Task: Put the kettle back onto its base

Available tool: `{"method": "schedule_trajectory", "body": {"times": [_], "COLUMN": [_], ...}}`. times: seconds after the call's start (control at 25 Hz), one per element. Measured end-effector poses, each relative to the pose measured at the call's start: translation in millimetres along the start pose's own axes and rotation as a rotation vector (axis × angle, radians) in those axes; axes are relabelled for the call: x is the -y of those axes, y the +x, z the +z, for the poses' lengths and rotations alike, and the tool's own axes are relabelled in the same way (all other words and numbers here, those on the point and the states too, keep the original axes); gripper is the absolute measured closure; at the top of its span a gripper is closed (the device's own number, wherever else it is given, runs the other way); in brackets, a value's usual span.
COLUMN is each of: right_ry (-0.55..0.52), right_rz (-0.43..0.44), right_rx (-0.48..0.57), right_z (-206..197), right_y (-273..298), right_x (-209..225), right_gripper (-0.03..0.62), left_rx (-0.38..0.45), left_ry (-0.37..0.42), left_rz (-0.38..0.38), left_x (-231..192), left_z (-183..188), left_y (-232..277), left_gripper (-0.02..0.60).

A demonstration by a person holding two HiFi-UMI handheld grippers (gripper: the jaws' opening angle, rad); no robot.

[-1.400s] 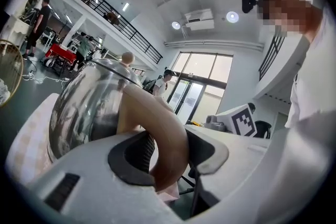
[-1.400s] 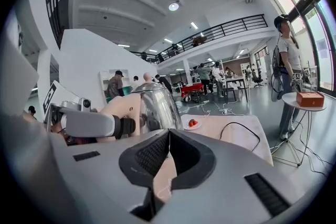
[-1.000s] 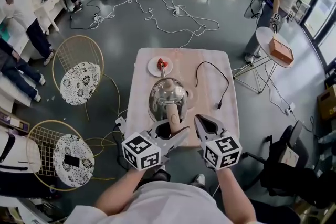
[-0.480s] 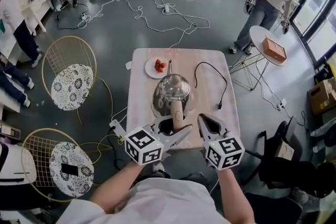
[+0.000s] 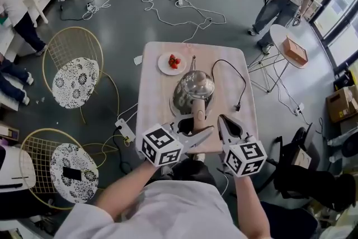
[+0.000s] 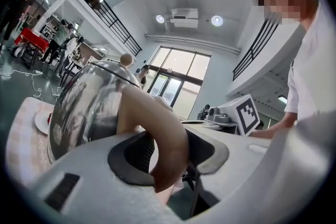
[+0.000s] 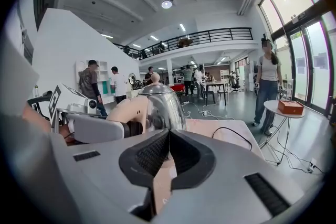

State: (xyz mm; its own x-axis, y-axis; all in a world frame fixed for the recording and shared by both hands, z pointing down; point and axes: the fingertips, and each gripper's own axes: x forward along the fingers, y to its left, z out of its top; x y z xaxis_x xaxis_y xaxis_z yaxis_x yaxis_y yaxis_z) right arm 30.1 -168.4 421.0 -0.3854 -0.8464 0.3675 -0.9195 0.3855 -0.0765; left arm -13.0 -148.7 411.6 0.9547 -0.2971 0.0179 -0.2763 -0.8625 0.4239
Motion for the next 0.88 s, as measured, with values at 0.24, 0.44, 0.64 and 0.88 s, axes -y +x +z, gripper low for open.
{"method": "schedule_trajectory", "body": {"times": [0.24, 0.44, 0.64, 0.88], "right_ry": [0.005, 0.023, 0.022, 0.003], "right_rz": [-0.004, 0.025, 0.059, 0.087], "right_rx": [0.014, 0.010, 0.001, -0.029], "right_z": [-7, -13, -12, -13], "right_y": [11, 22, 33, 43], "right_x": [19, 38, 59, 82], "right_gripper": [0.589, 0.589, 0.589, 0.589], "left_rx": [-0.005, -0.020, -0.022, -0.007], "left_ry": [0.013, 0.012, -0.008, -0.015], "left_rz": [0.000, 0.017, 0.046, 0.066], "left_x": [-8, -18, -32, -45], "left_z": [-1, -6, -10, -14], "left_y": [15, 36, 59, 85], "left_gripper": [0.411, 0.411, 0.410, 0.410]}}
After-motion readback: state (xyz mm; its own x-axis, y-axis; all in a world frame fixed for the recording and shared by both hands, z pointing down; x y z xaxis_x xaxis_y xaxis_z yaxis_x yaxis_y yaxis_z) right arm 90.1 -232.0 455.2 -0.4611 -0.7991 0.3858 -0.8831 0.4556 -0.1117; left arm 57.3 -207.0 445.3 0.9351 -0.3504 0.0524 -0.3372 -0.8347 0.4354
